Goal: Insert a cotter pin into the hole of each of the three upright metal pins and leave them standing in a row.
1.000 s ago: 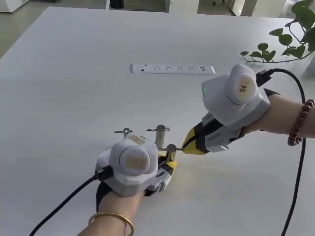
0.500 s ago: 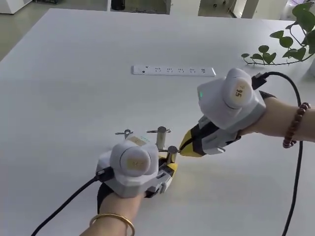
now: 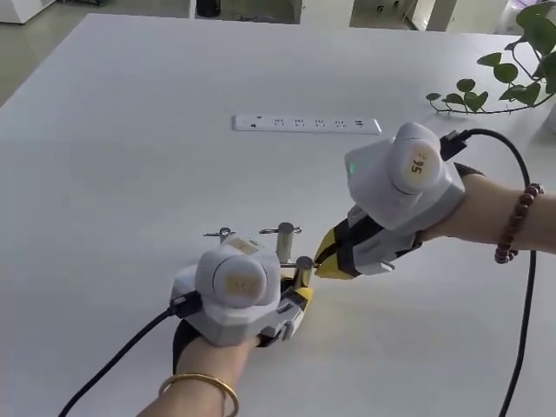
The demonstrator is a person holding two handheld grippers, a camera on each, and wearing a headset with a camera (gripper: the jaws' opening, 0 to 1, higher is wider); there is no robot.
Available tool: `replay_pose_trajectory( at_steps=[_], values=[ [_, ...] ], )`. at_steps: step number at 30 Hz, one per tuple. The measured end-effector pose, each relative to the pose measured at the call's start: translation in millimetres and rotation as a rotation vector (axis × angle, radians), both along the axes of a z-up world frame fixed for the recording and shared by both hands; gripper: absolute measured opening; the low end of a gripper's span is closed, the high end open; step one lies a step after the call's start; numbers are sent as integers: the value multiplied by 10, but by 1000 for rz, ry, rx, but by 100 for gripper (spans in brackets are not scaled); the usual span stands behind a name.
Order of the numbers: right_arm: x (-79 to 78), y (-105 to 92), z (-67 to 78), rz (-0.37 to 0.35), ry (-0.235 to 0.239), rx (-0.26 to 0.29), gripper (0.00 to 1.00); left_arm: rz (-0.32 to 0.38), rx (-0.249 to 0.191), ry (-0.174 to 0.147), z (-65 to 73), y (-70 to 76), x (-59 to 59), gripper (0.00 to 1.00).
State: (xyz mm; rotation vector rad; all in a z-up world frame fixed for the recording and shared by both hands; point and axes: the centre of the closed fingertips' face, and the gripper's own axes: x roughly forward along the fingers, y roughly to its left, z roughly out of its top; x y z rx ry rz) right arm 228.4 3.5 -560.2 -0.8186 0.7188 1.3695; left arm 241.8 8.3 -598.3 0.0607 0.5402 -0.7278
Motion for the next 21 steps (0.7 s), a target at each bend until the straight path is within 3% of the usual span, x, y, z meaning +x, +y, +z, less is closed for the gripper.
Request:
replay_pose_trajectory(
  at_steps=[5,11,18,21],
  values=[
    [24,-13,3,-29,7,4,12,2,17,5,-11,39,-9,16],
    [19,62,47,-101,53,69,16,2,20,7,50,122,-33,21],
    [20,130,49,-116,65,80,18,7,24,2,143,238,-31,29],
    [9,166,41,-110,70,81,17,7,54,-6,132,306,-37,32]
  ],
)
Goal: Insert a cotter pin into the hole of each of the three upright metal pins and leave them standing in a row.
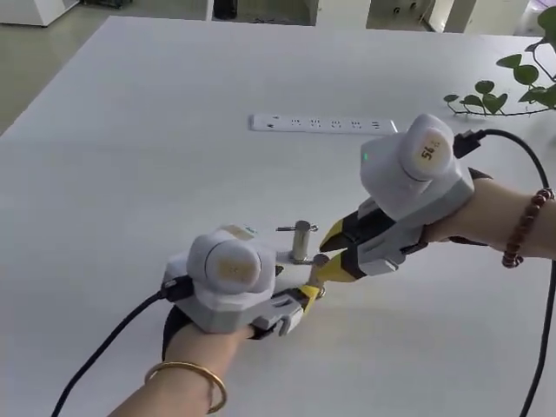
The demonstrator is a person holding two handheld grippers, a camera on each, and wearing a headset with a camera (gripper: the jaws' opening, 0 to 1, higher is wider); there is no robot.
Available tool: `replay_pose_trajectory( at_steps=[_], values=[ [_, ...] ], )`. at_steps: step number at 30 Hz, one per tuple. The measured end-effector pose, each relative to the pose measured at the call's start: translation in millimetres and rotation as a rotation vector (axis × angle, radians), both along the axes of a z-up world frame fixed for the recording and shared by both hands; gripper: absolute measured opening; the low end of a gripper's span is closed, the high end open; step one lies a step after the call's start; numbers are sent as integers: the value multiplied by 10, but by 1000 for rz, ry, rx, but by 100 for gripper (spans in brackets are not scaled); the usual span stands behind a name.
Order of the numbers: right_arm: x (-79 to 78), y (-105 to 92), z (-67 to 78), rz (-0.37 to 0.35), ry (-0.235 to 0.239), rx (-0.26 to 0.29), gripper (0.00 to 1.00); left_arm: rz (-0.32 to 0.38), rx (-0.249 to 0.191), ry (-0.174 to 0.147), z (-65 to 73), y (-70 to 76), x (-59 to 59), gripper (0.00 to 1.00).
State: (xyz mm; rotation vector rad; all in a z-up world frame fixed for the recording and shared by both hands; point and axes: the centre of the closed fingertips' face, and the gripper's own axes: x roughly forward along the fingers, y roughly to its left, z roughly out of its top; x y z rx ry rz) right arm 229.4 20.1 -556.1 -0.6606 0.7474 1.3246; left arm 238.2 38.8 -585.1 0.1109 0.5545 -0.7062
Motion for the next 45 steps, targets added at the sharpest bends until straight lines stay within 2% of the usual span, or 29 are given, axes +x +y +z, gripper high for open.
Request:
replay_pose_trajectory(
  at_steps=[7,14,17,22,33,38,40,43,45],
  values=[
    [-35,60,-64,21,4,-18,16,-19,22,-13,33,73,-59,39],
    [-7,82,-86,36,-5,-27,12,-9,7,-8,108,149,-80,44],
    [-6,92,-90,42,-2,-25,11,6,-5,3,141,195,-97,46],
    [-10,93,-105,49,-1,-24,9,12,-20,-10,238,254,-131,52],
    [-12,85,-104,62,4,-25,8,28,-24,-18,335,434,-157,65],
    [-17,84,-104,89,-4,-38,8,39,-7,-26,318,494,-170,72],
    [-12,81,-106,94,-4,-42,8,50,-17,-36,327,505,-171,77],
    [-7,62,-111,112,-18,-50,8,68,-78,-51,388,492,-155,79],
    [-1,49,-112,114,-19,-54,8,76,-70,-63,401,524,-133,80]
  ],
)
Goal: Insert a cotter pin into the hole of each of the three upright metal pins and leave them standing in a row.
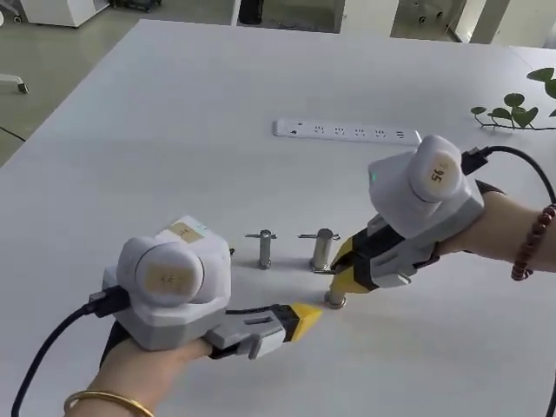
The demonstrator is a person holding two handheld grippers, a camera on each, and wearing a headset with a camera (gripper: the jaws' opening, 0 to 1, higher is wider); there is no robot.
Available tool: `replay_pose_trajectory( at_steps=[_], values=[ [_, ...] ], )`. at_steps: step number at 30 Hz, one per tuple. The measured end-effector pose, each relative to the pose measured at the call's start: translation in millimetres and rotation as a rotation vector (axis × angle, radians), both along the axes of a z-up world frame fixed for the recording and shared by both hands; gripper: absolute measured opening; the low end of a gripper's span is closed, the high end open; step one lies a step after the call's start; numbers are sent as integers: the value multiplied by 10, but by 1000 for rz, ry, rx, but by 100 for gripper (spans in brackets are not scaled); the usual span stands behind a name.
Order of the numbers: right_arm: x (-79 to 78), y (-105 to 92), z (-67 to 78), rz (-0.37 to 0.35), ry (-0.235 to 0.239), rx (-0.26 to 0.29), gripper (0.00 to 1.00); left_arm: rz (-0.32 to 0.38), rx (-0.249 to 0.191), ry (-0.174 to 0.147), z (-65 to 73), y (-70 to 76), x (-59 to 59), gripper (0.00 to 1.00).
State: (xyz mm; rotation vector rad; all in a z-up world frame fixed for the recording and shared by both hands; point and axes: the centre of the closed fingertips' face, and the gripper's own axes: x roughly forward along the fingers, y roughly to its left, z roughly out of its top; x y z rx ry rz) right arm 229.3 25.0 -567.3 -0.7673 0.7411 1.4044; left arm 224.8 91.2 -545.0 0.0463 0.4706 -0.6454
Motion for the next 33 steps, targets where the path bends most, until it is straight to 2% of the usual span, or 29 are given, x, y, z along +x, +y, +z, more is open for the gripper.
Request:
replay_pose_trajectory(
  at_steps=[1,5,9,14,21,33],
  values=[
    [6,-12,-1,2,-2,-1,8,0,6,-10,10,10,11,82],
    [32,-61,-7,-3,-2,-5,8,7,3,-11,15,42,27,85],
    [63,-116,-3,-4,-10,-12,8,-2,26,-27,24,62,35,90],
    [102,-178,19,-21,-11,-12,8,-11,19,-59,85,57,63,93],
    [150,-257,41,-28,-24,-19,8,-27,26,-76,103,42,74,98],
    [325,-370,40,-52,-37,-25,8,-29,37,-67,75,39,96,99]
  ],
)
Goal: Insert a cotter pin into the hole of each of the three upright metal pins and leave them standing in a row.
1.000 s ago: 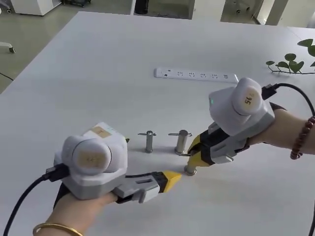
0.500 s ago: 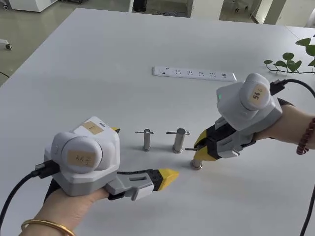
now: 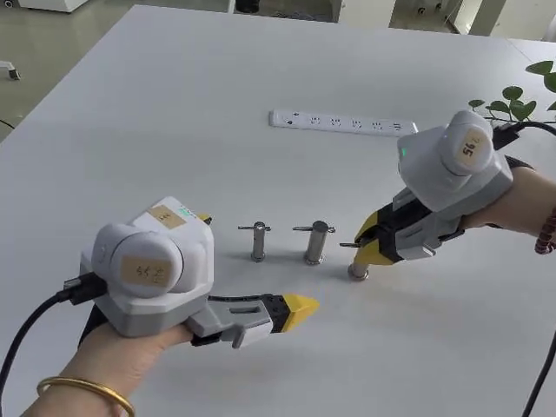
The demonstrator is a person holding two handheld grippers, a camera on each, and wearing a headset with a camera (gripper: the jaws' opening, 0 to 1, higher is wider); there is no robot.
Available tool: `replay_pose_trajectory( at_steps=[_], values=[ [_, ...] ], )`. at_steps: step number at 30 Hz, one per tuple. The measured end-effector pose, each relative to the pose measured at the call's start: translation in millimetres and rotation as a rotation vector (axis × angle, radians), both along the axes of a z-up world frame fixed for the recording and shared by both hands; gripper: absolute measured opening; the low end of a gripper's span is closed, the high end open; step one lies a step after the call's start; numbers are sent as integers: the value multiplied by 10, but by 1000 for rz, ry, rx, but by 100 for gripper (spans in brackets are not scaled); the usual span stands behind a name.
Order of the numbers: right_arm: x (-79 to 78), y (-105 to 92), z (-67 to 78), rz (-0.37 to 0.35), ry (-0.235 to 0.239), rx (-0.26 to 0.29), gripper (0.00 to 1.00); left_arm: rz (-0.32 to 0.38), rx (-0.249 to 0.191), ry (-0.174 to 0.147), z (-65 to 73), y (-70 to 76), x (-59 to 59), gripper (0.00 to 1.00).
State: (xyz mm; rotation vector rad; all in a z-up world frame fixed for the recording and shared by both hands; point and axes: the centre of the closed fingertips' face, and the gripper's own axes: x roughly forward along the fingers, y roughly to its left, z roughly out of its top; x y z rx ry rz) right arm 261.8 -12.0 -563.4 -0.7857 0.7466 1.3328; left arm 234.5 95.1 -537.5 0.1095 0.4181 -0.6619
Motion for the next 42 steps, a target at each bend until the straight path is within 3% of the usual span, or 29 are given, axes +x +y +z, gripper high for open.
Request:
replay_pose_trajectory(
  at_steps=[11,18,23,27,29,32,38,42],
  values=[
    [128,-69,-9,-6,-3,-10,8,10,-9,32,-46,13,3,99],
    [198,-121,-20,-7,14,-5,8,-7,2,27,-56,-23,-3,99],
    [187,-113,-18,21,12,-9,9,-8,10,31,-74,-25,1,99],
    [186,-113,-29,0,20,-3,9,-6,12,33,-79,-16,3,99],
    [180,-134,-73,18,-6,-26,9,-5,13,33,-80,-13,3,99],
    [182,-144,-103,15,-9,-32,10,-4,15,40,-95,-5,-5,99],
    [229,-143,-15,-63,-21,1,19,7,5,44,-87,25,4,99],
    [233,-118,96,-163,-13,66,25,26,5,39,-66,75,17,99]
  ],
)
